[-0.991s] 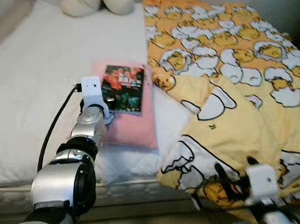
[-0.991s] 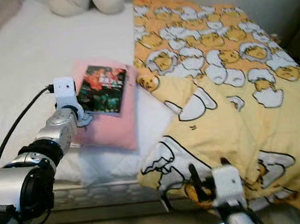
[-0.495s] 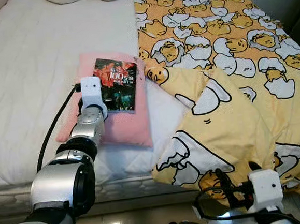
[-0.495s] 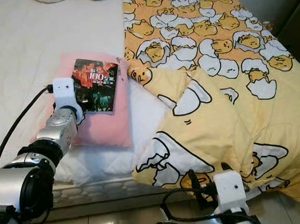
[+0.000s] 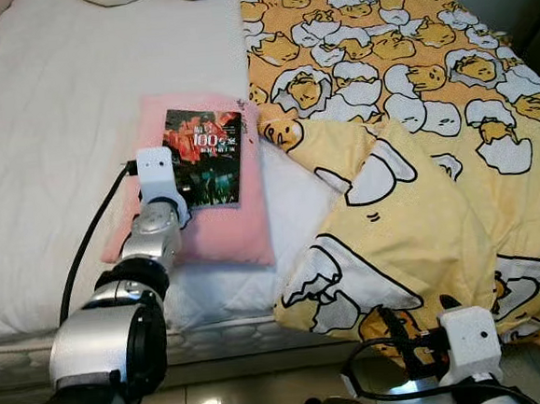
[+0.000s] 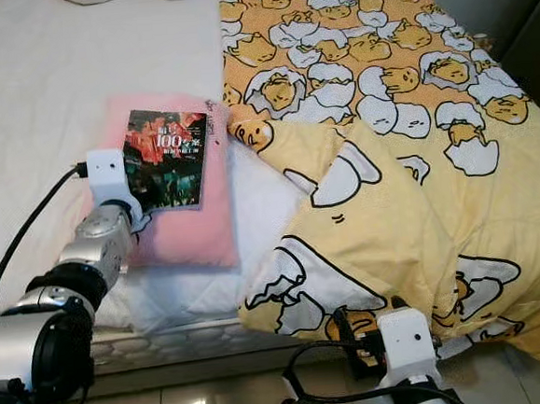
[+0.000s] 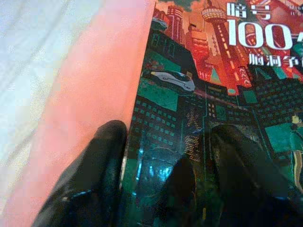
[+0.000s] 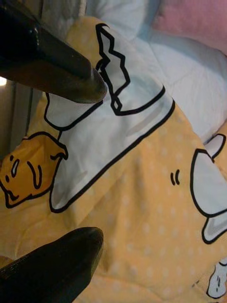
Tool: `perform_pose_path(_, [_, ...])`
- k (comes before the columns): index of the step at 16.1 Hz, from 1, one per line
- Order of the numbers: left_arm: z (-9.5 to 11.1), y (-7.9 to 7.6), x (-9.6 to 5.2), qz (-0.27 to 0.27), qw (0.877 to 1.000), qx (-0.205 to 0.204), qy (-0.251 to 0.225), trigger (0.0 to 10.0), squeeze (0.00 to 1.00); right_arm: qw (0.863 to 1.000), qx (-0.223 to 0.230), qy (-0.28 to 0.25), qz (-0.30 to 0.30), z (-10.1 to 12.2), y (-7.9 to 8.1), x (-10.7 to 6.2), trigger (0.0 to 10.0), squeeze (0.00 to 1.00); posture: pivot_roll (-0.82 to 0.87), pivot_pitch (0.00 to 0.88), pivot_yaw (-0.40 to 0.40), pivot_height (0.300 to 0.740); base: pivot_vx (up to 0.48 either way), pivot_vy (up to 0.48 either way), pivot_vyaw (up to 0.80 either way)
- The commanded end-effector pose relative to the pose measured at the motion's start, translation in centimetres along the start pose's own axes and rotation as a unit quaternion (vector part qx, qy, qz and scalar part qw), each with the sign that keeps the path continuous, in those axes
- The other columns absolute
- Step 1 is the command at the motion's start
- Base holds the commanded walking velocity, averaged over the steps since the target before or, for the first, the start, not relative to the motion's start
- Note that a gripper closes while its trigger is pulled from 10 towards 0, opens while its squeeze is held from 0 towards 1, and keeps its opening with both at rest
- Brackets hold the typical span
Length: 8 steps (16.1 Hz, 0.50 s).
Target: Clean up the room
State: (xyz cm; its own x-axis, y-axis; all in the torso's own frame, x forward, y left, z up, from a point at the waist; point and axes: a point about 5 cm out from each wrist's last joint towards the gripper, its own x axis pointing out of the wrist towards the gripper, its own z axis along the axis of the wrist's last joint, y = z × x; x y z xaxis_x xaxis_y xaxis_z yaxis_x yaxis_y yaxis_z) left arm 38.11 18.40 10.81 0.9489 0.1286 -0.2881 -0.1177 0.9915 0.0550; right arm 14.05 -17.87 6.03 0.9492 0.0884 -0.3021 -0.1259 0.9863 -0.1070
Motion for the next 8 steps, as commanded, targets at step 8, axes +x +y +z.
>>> perform_pose_path(8, [-3.4,-0.5,-0.6,-0.043,0.989,-0.120,0.076,0.0,0.00,1.000,-0.003,0.002,-0.009,0.1,-0.7,0.7,10.0,0.00,-0.23,0.091,-0.062,0.740,0.000,0.000,0.00])
